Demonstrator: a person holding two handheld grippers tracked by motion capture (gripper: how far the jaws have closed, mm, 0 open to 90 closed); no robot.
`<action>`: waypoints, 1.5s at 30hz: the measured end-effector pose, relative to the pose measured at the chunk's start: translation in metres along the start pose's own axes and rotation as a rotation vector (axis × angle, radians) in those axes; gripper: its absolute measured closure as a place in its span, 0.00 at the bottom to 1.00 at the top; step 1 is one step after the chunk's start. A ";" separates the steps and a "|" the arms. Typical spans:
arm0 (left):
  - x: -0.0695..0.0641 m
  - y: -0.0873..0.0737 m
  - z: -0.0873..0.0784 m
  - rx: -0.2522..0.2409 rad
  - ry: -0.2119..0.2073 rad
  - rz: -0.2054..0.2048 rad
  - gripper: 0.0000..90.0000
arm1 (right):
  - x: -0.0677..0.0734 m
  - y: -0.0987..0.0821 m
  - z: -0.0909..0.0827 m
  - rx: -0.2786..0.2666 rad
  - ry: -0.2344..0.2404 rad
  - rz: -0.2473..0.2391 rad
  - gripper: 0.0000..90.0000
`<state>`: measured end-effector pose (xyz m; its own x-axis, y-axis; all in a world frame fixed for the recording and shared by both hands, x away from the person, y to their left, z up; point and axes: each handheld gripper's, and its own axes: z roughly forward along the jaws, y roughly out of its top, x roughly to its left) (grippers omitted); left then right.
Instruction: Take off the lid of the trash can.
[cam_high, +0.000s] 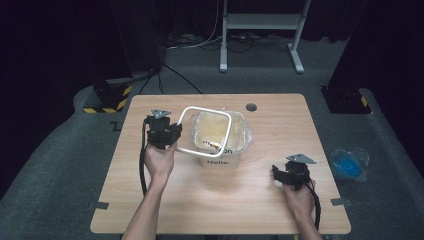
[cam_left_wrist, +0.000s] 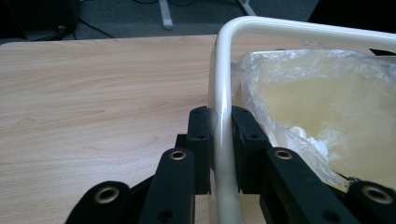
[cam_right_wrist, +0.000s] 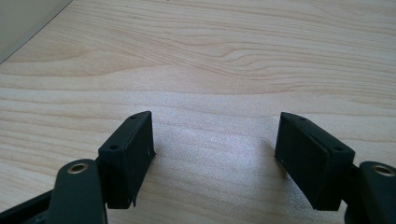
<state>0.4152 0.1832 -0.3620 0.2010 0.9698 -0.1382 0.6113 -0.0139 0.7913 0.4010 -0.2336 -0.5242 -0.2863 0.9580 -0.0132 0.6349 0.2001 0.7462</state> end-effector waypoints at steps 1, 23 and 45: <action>0.001 0.000 0.000 -0.001 0.003 0.000 0.88 | 0.000 0.000 0.000 0.000 0.000 0.000 0.31; 0.021 -0.003 -0.011 -0.013 0.036 -0.029 0.88 | 0.000 0.000 0.000 0.000 0.000 0.000 0.31; 0.047 -0.010 -0.020 -0.018 0.079 -0.064 0.88 | 0.000 0.000 0.000 -0.001 0.003 -0.001 0.31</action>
<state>0.4031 0.2340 -0.3650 0.1006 0.9848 -0.1416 0.6072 0.0519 0.7929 0.4010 -0.2335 -0.5242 -0.2893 0.9572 -0.0122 0.6340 0.2011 0.7467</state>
